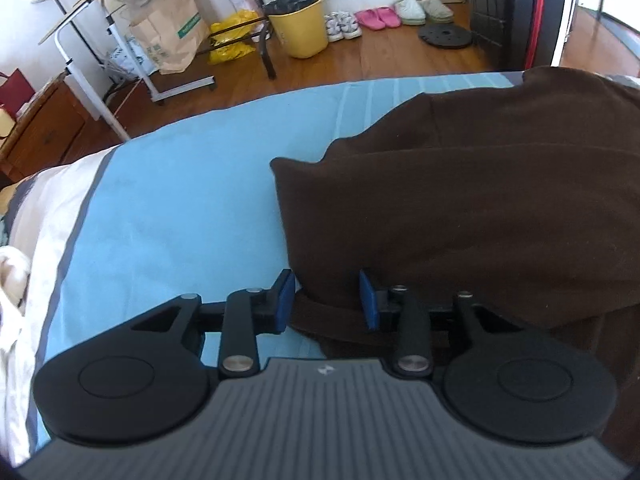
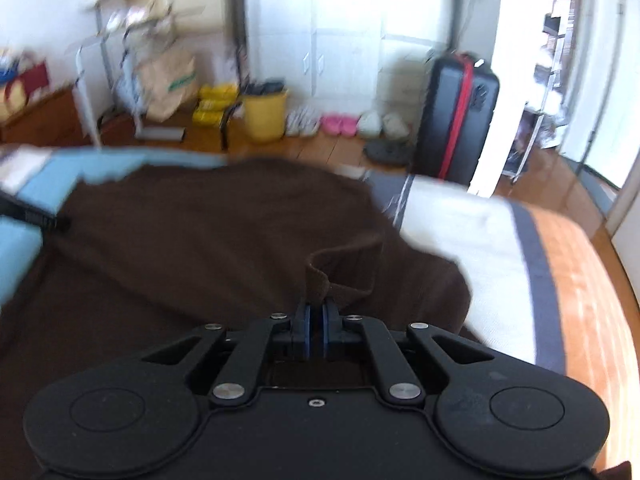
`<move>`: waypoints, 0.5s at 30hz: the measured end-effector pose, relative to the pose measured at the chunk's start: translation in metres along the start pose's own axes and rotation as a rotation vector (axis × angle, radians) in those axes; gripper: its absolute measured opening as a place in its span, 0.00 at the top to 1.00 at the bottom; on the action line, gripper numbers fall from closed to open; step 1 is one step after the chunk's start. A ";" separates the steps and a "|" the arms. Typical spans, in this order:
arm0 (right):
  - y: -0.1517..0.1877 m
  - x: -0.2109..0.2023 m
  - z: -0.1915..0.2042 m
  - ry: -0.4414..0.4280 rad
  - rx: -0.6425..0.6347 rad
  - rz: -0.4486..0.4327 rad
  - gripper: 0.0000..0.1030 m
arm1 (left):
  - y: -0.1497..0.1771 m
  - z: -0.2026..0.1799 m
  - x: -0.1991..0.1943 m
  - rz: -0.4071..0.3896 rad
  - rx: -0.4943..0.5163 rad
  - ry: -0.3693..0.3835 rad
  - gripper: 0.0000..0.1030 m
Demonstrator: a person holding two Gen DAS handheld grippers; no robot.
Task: Fold clothes
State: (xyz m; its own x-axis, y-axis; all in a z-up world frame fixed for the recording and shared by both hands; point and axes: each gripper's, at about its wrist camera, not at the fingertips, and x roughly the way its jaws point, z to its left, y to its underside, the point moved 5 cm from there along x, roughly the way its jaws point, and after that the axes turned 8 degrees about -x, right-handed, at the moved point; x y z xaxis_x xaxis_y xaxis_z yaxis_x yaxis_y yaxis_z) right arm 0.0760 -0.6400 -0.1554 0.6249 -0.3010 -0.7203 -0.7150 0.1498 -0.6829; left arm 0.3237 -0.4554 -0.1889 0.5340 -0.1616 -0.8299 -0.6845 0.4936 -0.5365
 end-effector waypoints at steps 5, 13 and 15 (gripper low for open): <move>0.004 -0.029 -0.005 0.038 -0.121 0.044 0.66 | 0.006 -0.015 -0.048 -0.034 0.071 0.013 0.62; 0.051 -0.139 -0.094 -0.013 0.225 0.019 0.60 | 0.052 -0.113 -0.148 -0.065 -0.038 0.507 0.60; 0.069 -0.155 -0.123 0.057 0.340 0.001 0.57 | 0.072 -0.143 -0.167 -0.068 -0.041 0.585 0.60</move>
State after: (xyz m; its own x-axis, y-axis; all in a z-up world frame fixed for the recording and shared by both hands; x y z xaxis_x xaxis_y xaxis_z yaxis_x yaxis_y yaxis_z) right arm -0.1086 -0.6985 -0.0762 0.5985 -0.3514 -0.7199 -0.5642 0.4531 -0.6902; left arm 0.1140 -0.5153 -0.1113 0.2222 -0.6422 -0.7337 -0.6830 0.4345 -0.5872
